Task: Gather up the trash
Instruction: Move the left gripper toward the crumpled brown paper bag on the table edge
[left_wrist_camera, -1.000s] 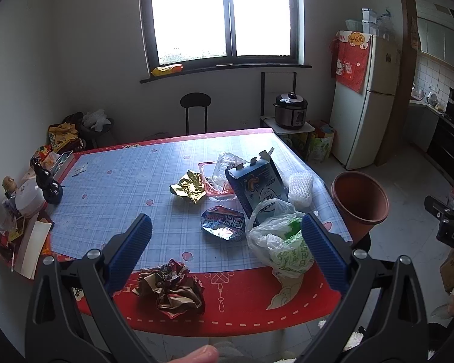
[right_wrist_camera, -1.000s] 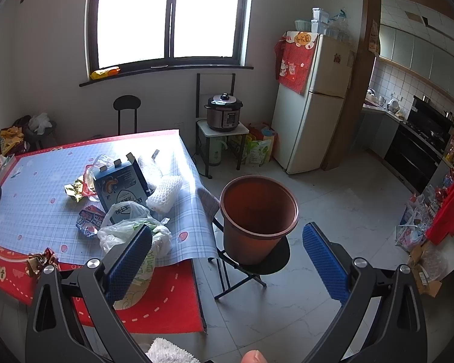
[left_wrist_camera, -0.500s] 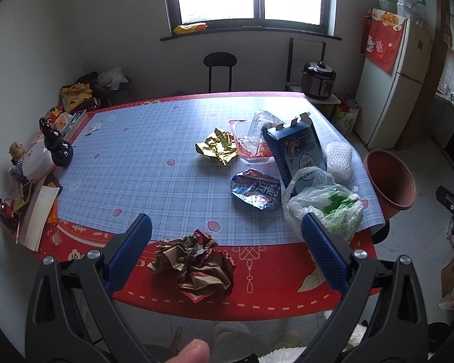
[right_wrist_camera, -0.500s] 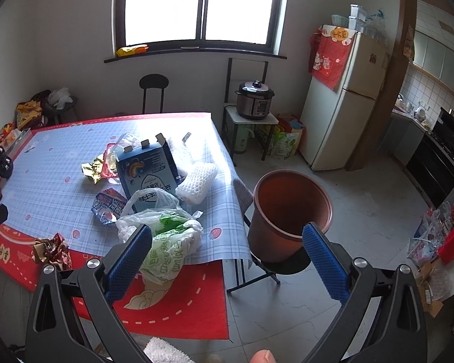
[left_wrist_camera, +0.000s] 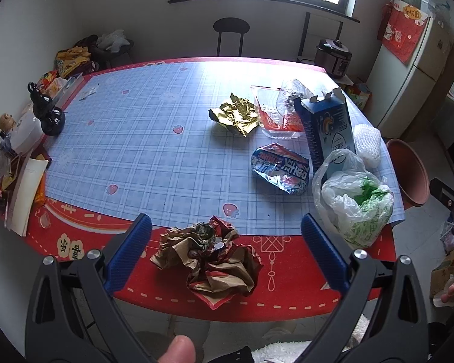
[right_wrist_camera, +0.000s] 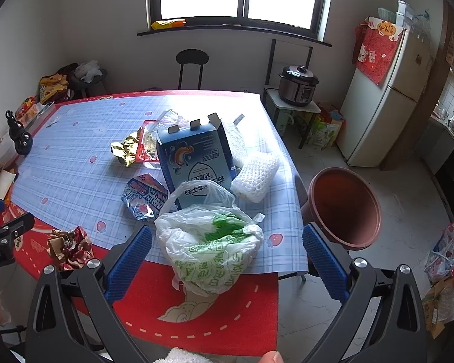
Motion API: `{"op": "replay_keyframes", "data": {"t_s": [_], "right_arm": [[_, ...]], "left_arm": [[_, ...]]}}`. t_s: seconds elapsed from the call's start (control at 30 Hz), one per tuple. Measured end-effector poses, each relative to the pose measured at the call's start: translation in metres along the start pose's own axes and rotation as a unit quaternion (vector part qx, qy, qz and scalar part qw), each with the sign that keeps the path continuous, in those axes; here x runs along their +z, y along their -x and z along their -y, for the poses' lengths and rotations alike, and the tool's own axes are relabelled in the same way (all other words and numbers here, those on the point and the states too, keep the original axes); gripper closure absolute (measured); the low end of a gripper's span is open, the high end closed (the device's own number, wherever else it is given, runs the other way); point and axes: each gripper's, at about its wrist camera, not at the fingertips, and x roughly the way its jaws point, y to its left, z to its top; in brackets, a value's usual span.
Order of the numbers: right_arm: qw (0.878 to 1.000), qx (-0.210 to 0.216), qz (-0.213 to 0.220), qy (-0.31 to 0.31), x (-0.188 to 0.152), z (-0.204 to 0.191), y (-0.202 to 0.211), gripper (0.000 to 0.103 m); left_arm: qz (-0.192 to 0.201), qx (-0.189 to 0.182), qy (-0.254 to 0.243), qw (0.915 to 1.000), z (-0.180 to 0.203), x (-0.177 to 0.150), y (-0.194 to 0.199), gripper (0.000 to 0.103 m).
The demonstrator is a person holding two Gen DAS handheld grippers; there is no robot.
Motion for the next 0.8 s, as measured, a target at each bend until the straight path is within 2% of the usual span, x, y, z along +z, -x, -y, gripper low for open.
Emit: {"op": "replay_keyframes", "data": {"t_s": [0.2,0.3,0.37,0.47,0.57,0.7,0.8], "right_arm": [[1.0,0.022,-0.007,-0.02,0.011,0.007,-0.016,0.005],[0.999,0.026,-0.003,-0.035,0.012,0.013,-0.021,0.005],[0.999,0.026,-0.01,-0.036,0.011,0.014,-0.027,0.005],[0.999,0.023,-0.018,-0.028,0.007,0.01,-0.035,0.005],[0.999,0.036,-0.028,-0.022,0.004,0.003,-0.043,0.005],[0.998,0.049,-0.045,-0.008,-0.001,-0.01,-0.052,0.005],[0.997,0.057,-0.056,0.007,-0.006,-0.019,-0.056,0.005]], "left_arm": [[-0.009,-0.056,0.036,0.9978,-0.027,0.005,-0.026,0.006],[0.0,-0.054,0.03,0.9981,-0.044,0.005,-0.032,0.006],[-0.005,-0.053,0.043,0.9977,-0.058,0.005,-0.039,0.005],[-0.024,-0.044,0.073,0.9961,-0.079,0.0,-0.051,0.005],[-0.056,-0.054,0.102,0.9917,-0.095,-0.01,-0.062,0.005],[-0.083,-0.059,0.09,0.9907,-0.094,-0.03,-0.074,0.005],[-0.112,-0.068,0.116,0.9845,-0.097,-0.046,-0.088,0.006]]}}
